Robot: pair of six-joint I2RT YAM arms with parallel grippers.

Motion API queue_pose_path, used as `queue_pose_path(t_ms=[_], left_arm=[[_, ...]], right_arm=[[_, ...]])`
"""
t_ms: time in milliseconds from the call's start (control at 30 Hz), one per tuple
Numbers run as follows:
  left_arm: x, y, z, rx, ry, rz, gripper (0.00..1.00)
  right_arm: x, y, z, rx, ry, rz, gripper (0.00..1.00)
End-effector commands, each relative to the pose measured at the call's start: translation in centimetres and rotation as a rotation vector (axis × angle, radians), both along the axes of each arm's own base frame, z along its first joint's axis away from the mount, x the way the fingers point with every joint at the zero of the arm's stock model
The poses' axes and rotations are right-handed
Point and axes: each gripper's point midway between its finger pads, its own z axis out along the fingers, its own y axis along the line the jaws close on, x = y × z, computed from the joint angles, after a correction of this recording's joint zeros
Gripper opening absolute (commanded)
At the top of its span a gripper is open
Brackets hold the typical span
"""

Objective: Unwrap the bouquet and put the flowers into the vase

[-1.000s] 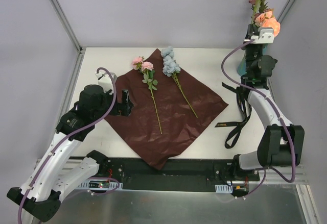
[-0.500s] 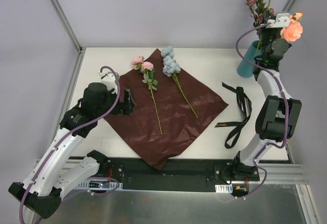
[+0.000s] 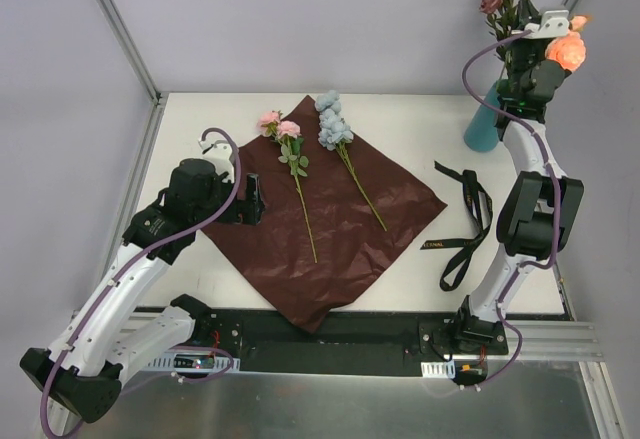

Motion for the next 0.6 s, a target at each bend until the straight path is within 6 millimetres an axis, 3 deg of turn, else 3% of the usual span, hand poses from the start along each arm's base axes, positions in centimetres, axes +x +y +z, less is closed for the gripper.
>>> queue_pose_path(t_ms=[0,233,567], left_arm=[[0.5,0.4,0.1,0.014,-0.016,0.017,0.99],[0.5,0.3,0.0,0.014,-0.012,0.013,0.99],[0.5,0.4,0.1,0.016,-0.017,0.016,0.99]], right_arm=[[-1.7,0.4,5.0,-0.037,-0.141,0.004,0.00],[-1.0,-0.2,4.8,-0.055,-0.113,-0.016,0.00],[0.8,-1.4,-0.6,-0.023,-0.015,-0.059,0.00]])
